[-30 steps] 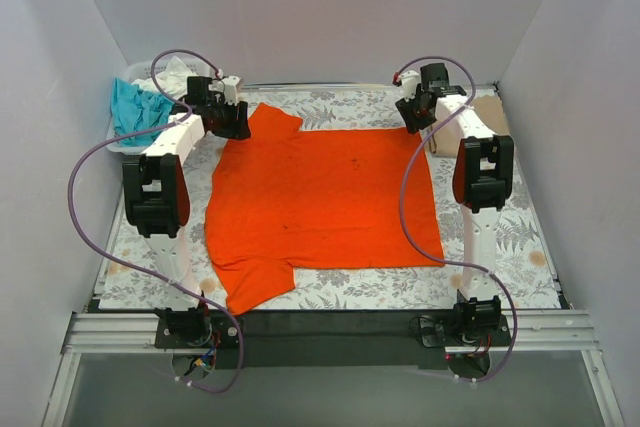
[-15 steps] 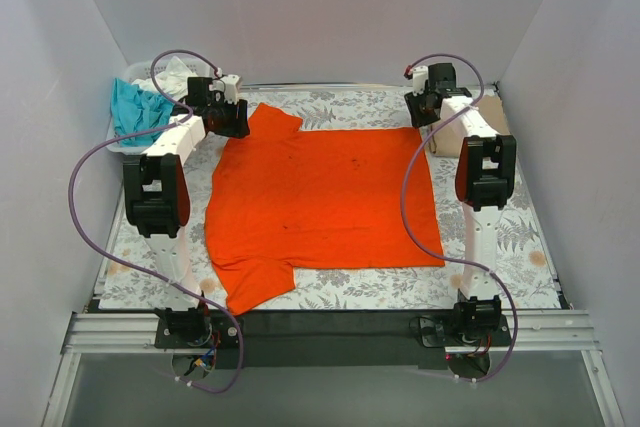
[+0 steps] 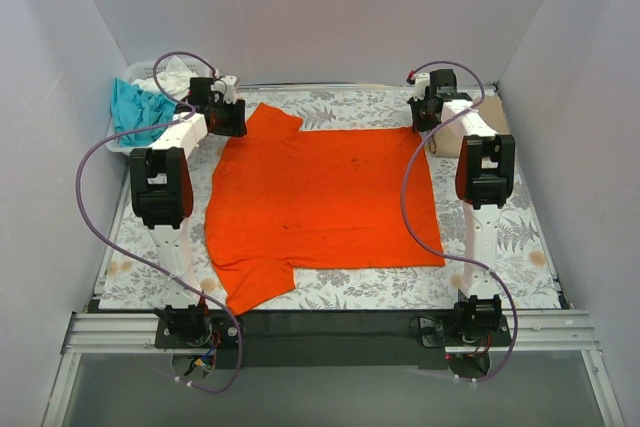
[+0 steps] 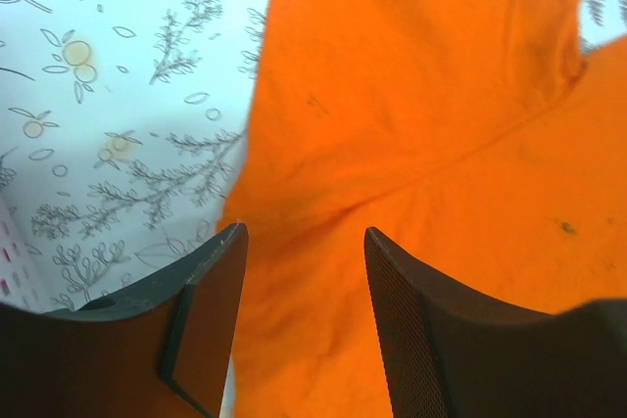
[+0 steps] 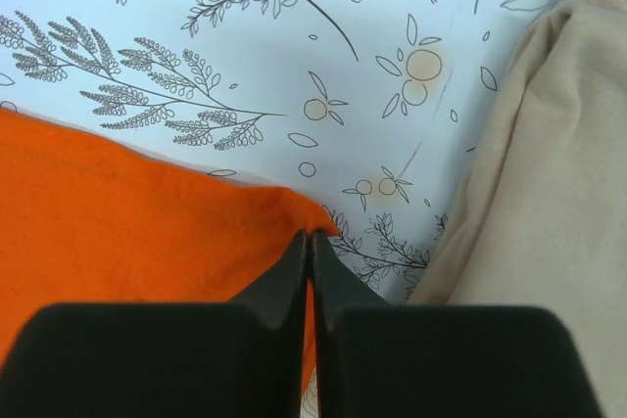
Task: Fold and stack the t-shirts
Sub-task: Fold the tshirt
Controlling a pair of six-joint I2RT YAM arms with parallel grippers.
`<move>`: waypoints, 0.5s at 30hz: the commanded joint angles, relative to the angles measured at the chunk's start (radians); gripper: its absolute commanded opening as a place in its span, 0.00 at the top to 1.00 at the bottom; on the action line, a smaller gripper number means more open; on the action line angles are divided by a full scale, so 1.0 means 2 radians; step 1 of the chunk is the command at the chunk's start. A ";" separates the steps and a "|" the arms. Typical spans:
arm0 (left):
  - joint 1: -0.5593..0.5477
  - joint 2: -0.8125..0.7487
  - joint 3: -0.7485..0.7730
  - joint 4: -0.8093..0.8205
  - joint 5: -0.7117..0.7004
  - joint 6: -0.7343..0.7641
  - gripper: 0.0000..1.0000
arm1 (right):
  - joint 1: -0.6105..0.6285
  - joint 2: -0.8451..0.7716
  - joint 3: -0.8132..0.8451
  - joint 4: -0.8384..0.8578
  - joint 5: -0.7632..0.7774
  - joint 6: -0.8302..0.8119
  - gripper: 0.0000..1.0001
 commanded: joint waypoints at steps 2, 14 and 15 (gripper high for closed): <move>0.007 0.024 0.055 -0.012 -0.026 -0.016 0.52 | 0.001 0.020 0.001 -0.013 -0.008 0.004 0.99; 0.026 0.100 0.117 -0.020 -0.018 -0.027 0.54 | 0.001 0.005 0.001 -0.012 -0.023 -0.003 0.99; 0.026 0.105 0.119 -0.020 -0.014 -0.029 0.55 | 0.001 0.005 0.001 -0.012 -0.023 -0.004 0.99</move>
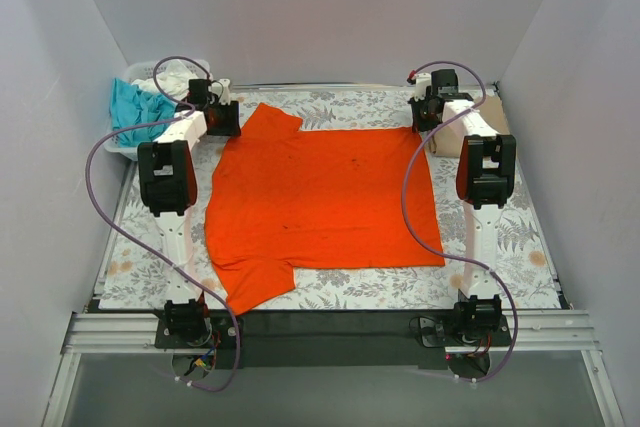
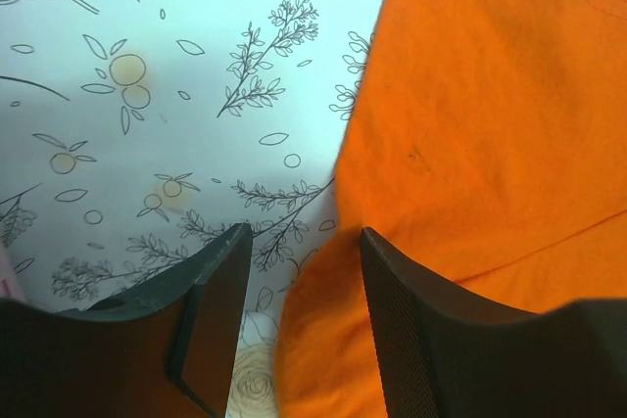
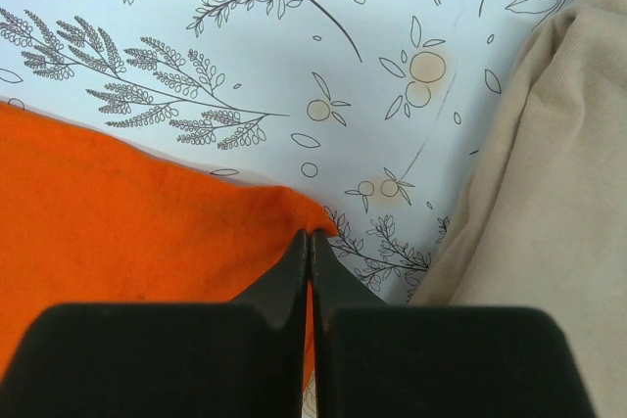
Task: Fold and stack the t-shirts
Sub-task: Fold the tshirt
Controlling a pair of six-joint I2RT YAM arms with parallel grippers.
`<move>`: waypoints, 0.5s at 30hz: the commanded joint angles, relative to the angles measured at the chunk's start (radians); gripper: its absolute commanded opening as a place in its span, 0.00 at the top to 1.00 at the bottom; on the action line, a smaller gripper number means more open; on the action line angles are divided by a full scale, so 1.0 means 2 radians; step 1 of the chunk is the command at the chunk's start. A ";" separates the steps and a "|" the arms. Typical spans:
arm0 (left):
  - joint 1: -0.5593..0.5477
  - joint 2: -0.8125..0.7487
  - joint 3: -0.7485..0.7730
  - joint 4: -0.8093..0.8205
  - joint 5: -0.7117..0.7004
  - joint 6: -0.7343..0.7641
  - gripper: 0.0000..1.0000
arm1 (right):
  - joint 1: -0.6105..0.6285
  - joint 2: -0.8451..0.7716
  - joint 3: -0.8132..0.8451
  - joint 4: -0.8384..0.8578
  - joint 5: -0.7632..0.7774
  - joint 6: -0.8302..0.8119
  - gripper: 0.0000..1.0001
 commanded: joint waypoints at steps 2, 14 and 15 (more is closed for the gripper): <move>0.002 0.005 0.027 -0.005 0.021 -0.011 0.55 | 0.001 0.005 0.000 -0.012 -0.005 -0.005 0.99; 0.003 0.031 0.057 -0.014 0.065 -0.027 0.77 | 0.001 0.003 0.006 -0.013 -0.012 -0.008 0.99; 0.003 0.031 0.061 -0.015 0.066 -0.028 0.80 | 0.001 0.002 0.007 -0.013 -0.012 -0.009 0.99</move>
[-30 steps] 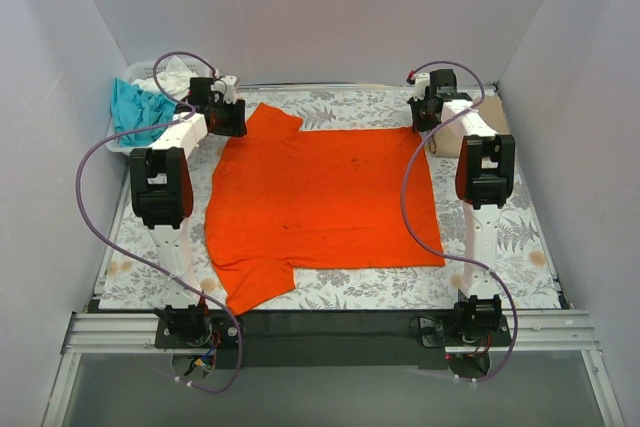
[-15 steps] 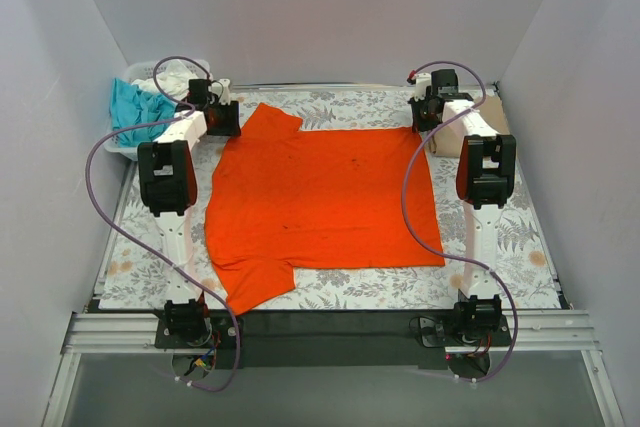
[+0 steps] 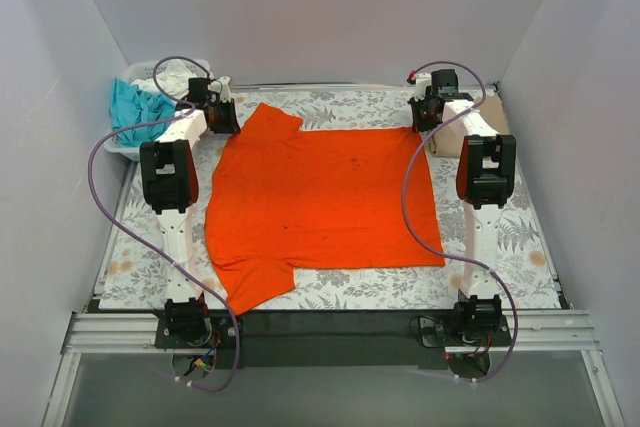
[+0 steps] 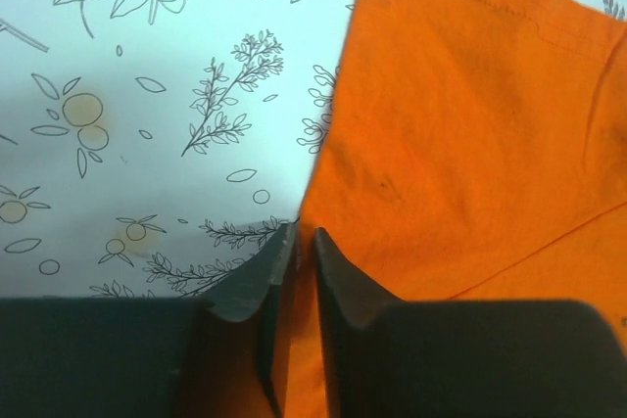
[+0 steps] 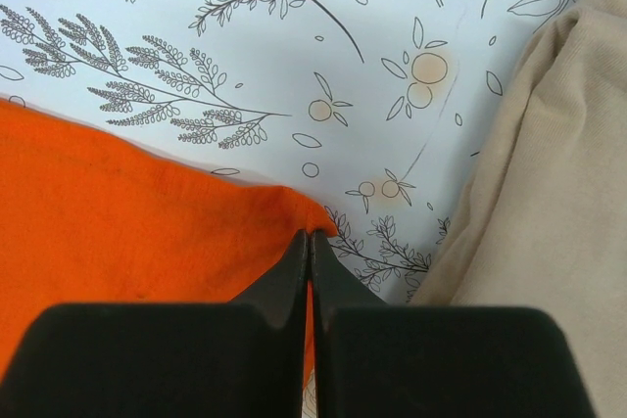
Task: Fold and stack the t-shirts
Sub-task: Fold the tshirt
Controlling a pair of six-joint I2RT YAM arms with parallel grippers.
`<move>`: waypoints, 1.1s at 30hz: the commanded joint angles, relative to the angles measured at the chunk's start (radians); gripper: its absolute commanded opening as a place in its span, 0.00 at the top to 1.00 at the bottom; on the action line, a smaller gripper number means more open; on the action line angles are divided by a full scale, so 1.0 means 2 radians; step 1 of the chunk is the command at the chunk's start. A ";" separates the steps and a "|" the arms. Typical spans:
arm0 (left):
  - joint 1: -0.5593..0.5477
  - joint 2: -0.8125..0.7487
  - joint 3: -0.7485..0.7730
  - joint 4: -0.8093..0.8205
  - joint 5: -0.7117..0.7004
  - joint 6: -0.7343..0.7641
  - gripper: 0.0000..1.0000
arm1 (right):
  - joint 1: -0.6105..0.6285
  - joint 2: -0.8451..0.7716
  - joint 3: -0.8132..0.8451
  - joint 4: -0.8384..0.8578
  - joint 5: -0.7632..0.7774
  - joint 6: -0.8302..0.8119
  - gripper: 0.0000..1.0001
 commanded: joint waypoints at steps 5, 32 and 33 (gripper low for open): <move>0.002 -0.012 0.023 -0.006 0.013 -0.008 1.00 | 0.002 -0.011 0.006 -0.012 -0.013 -0.014 0.99; 0.020 -0.154 -0.106 0.083 0.053 0.023 1.00 | -0.023 -0.102 -0.028 -0.026 -0.060 -0.049 0.99; 0.020 -0.154 -0.106 0.086 0.054 0.025 1.00 | -0.024 -0.102 -0.028 -0.027 -0.060 -0.051 0.99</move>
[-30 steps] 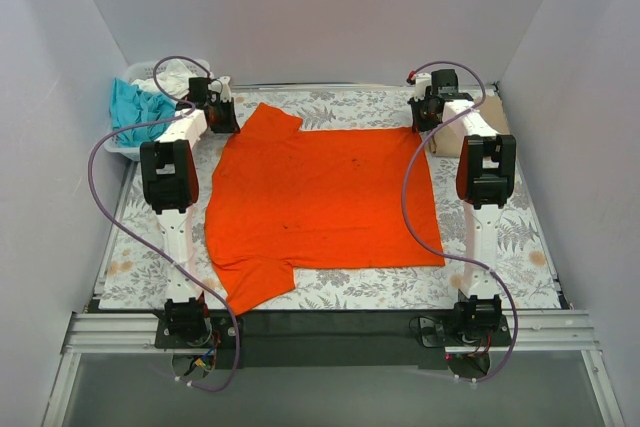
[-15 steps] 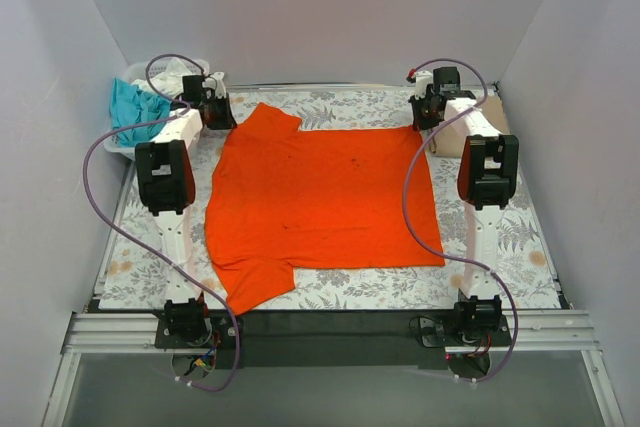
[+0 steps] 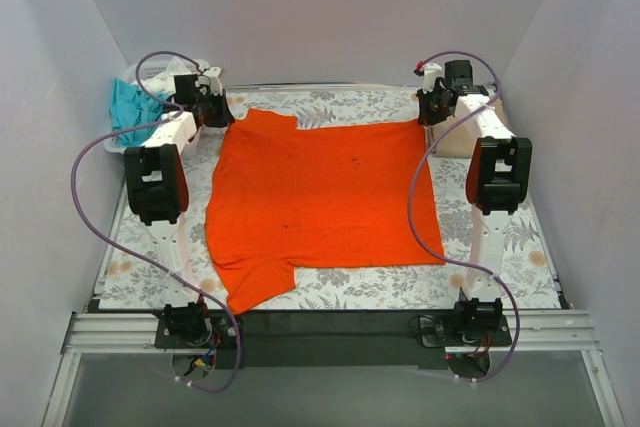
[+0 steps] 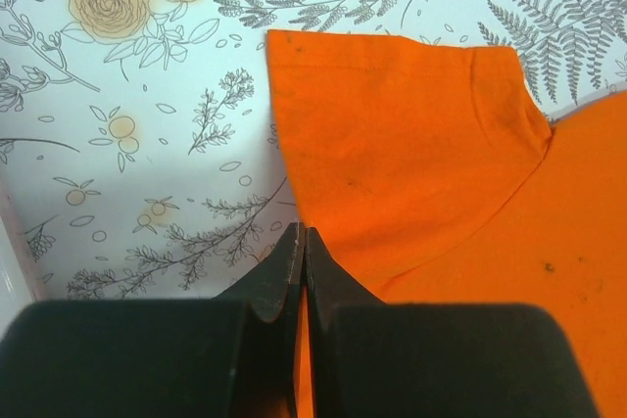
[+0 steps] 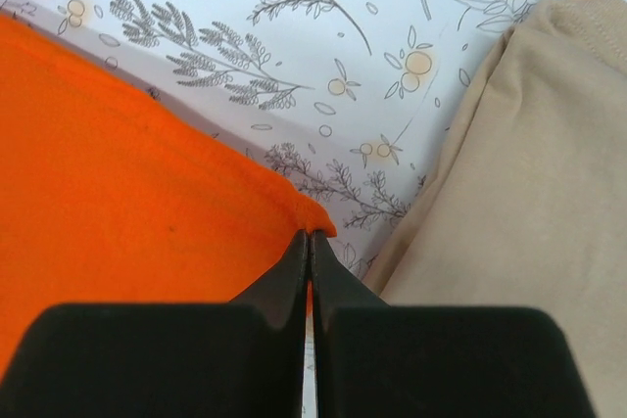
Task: Fold and stack the t-shirts
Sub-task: Fold the tshirt
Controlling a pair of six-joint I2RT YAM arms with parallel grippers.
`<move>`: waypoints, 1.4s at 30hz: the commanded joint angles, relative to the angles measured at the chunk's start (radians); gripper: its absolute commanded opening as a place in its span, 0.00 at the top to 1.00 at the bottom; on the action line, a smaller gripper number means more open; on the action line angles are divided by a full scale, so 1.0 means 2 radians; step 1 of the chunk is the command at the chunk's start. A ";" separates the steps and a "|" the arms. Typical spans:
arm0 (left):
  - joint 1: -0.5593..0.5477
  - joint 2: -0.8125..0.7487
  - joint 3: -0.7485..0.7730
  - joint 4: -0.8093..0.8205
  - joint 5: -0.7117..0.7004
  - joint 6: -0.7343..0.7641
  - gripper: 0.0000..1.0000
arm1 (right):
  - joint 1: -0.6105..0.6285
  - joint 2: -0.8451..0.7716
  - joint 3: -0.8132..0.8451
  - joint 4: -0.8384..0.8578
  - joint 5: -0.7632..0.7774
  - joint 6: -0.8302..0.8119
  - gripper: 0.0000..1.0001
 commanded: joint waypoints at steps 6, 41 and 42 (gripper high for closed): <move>0.015 -0.116 -0.085 0.042 0.027 0.035 1.00 | -0.009 -0.077 -0.049 -0.007 -0.021 -0.035 0.99; 0.031 -0.185 -0.215 0.015 0.059 0.105 0.50 | -0.029 -0.143 -0.190 -0.056 -0.103 -0.103 0.41; 0.029 -0.176 -0.202 0.015 0.056 0.097 0.50 | -0.029 -0.144 -0.186 -0.057 -0.103 -0.101 0.43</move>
